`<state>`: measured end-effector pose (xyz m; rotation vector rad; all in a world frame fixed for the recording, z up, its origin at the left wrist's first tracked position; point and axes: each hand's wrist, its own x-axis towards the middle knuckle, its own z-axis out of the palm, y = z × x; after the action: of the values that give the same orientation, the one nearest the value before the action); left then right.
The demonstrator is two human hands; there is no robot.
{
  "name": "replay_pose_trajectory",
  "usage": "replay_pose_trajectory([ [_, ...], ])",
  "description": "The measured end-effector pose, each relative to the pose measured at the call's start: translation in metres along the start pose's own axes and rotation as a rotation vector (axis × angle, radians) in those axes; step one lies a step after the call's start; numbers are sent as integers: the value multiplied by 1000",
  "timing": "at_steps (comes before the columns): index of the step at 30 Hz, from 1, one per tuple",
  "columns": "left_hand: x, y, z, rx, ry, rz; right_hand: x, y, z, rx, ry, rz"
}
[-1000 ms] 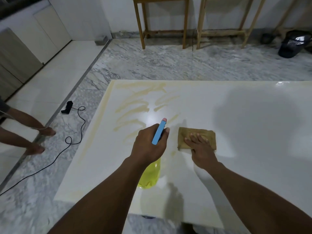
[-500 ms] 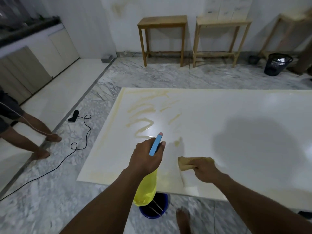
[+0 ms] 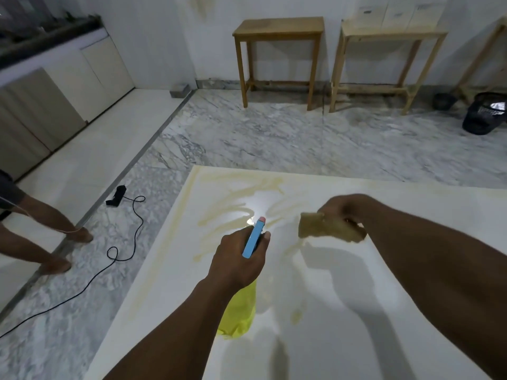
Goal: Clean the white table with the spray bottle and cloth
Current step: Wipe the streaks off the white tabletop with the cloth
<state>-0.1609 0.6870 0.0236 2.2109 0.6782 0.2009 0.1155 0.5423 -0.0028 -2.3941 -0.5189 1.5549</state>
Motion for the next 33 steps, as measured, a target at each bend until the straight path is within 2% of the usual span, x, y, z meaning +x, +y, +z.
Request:
replay_pose_trajectory([
  [3, 43, 1, 5, -1, 31, 6, 38, -31, -56, -209, 350, -96],
  [5, 63, 1, 10, 10, 44, 22, 65, -43, -76, -266, 493, -172],
  [8, 84, 1, 19, 57, 55, 61, 120, -45, -80, -289, 594, -236],
  [11, 97, -4, 28, 24, 71, 59, 175, -22, -38, -276, 525, -244],
  [12, 99, -6, 31, 1, 78, 50, 189, -12, -17, -312, 558, -238],
  [15, 98, -16, 40, -38, 85, 29, 207, 8, 27, -344, 806, -285],
  [22, 63, -25, 41, -15, 25, 33, 168, 25, 86, -280, 837, -355],
  [29, -19, -26, 18, -5, 12, 93, 87, 50, 215, -243, 759, -319],
  [33, -94, -37, 1, -23, -6, 142, 31, 67, 317, -202, 797, -360],
])
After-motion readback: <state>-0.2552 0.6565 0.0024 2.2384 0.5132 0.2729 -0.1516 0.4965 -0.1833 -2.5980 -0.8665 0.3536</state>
